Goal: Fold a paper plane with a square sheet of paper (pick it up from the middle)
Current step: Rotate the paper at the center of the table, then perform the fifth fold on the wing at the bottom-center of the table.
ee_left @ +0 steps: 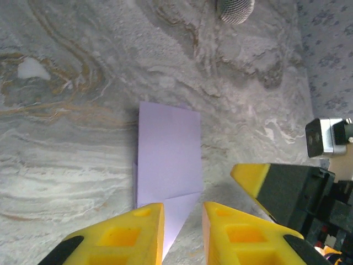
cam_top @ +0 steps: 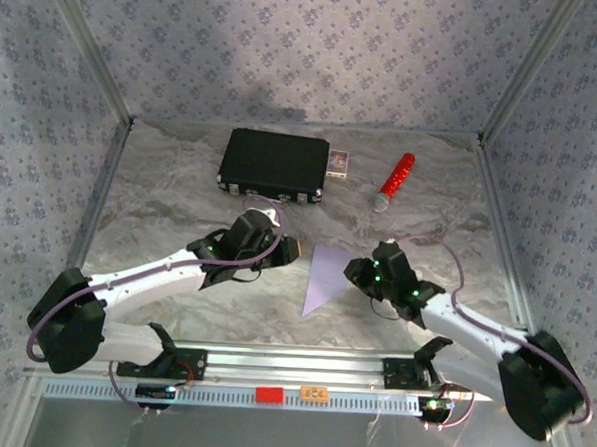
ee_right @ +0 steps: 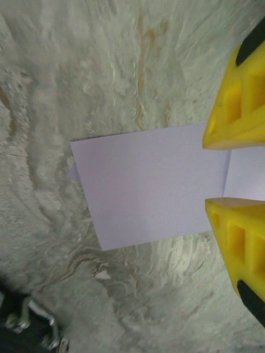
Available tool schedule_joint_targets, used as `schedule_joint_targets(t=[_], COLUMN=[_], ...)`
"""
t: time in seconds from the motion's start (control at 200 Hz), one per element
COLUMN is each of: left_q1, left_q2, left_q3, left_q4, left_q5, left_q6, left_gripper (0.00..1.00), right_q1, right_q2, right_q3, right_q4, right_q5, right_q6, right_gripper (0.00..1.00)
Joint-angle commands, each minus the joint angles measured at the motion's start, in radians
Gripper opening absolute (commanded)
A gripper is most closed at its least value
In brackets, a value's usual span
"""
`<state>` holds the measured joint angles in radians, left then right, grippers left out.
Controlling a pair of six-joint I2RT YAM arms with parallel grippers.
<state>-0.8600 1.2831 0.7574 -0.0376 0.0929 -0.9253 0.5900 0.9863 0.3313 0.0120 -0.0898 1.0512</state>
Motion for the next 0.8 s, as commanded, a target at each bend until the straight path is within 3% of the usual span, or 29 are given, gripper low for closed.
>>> schedule_joint_targets(t=[0.0,0.135,0.345,0.59,0.795], left_q1=[-0.001,-0.002,-0.001,0.007,0.024], left_q2=[0.033,0.148,0.337,0.499,0.564], left_q3=[0.011,0.051,0.114,0.166,0.168], left_q4=[0.07,0.13,0.212,0.275,0.287], left_q5=[0.049,0.147,0.257,0.315,0.317], left_q6=[0.026,0.021,0.01,-0.018,-0.038], left_gripper=[0.24,0.2,0.17,0.15,0.15], right_q1=[-0.031,-0.066,-0.089,-0.097,-0.097], right_q2=[-0.108,-0.157,-0.06,0.102,0.125], right_q3=[-0.043,-0.077,-0.049,0.014,0.012], right_q4=[-0.095,-0.066,-0.008,0.02,0.031], right_q5=[-0.039,-0.111,-0.227,-0.307,-0.296], right_q6=[-0.072,-0.076,-0.099,-0.134,-0.109], right_gripper=[0.34,0.34,0.29,0.27,0.31])
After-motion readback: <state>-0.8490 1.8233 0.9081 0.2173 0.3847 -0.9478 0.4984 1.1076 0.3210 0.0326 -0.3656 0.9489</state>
